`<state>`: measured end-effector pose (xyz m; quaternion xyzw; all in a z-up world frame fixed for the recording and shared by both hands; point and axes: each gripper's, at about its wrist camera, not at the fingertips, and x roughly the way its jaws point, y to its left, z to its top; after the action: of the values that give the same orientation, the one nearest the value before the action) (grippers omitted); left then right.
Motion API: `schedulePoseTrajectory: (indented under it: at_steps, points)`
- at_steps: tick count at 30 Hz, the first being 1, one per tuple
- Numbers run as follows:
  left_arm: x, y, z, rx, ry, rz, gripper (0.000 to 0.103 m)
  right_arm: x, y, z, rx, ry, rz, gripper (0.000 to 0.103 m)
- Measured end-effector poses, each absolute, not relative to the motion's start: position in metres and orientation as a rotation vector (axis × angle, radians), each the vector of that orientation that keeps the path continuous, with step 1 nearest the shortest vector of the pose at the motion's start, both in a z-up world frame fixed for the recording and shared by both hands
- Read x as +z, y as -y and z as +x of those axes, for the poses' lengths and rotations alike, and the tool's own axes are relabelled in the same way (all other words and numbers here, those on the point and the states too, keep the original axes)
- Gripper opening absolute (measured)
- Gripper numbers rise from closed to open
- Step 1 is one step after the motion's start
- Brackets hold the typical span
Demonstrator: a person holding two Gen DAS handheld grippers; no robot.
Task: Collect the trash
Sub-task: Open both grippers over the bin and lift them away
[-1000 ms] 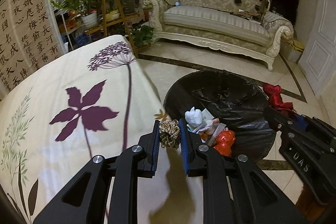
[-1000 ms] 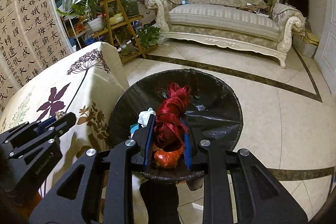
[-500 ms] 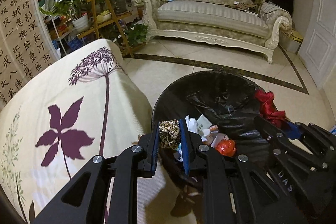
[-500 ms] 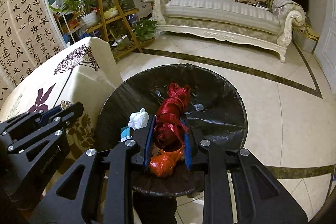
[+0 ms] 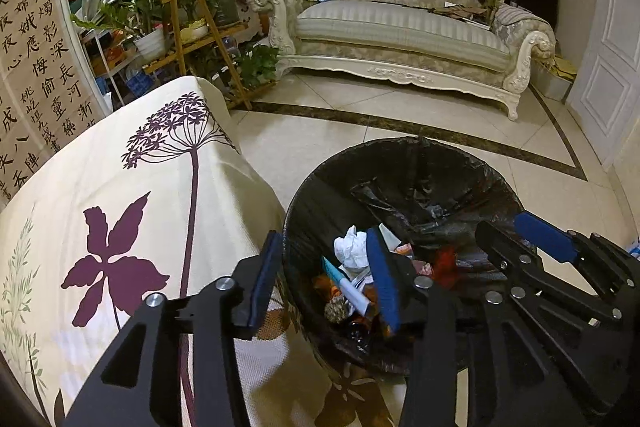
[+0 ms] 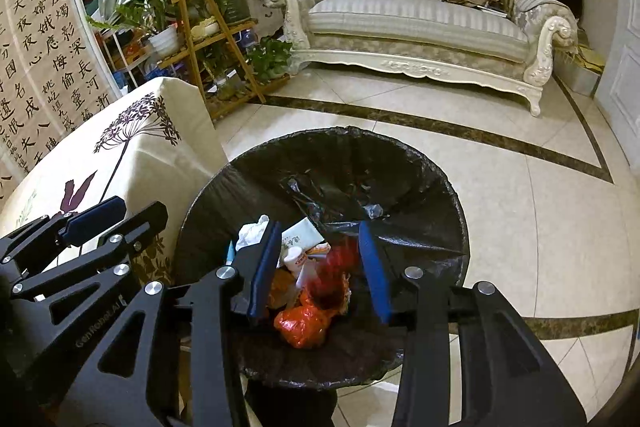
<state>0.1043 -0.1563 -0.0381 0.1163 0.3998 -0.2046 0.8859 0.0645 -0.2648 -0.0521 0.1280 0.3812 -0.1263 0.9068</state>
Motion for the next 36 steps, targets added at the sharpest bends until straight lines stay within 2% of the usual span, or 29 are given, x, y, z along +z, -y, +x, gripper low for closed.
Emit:
schedulePoseTrajectory:
  at_steps: [1, 3, 7, 10, 12, 14, 36]
  points:
    - [-0.038, 0.156, 0.105, -0.424, -0.830, 0.241, 0.048, -0.052, 0.265, 0.064, -0.263, -0.787, 0.265, 0.040]
    - [-0.037, 0.156, 0.106, -0.422, -0.828, 0.238, 0.058, -0.052, 0.267, 0.063, -0.265, -0.785, 0.266, 0.040]
    - [-0.036, 0.156, 0.106, -0.414, -0.824, 0.227, 0.064, -0.051, 0.269, 0.061, -0.275, -0.783, 0.266, 0.040]
    - [-0.034, 0.154, 0.107, -0.407, -0.818, 0.220, 0.073, -0.050, 0.270, 0.059, -0.282, -0.782, 0.267, 0.041]
    - [-0.033, 0.152, 0.108, -0.406, -0.816, 0.213, 0.075, -0.049, 0.272, 0.057, -0.290, -0.777, 0.269, 0.046]
    - [-0.033, 0.150, 0.109, -0.405, -0.814, 0.210, 0.077, -0.048, 0.273, 0.056, -0.295, -0.775, 0.270, 0.047]
    - [-0.015, 0.131, 0.093, -0.395, -0.773, 0.176, 0.082, -0.035, 0.272, 0.041, -0.321, -0.744, 0.264, 0.061]
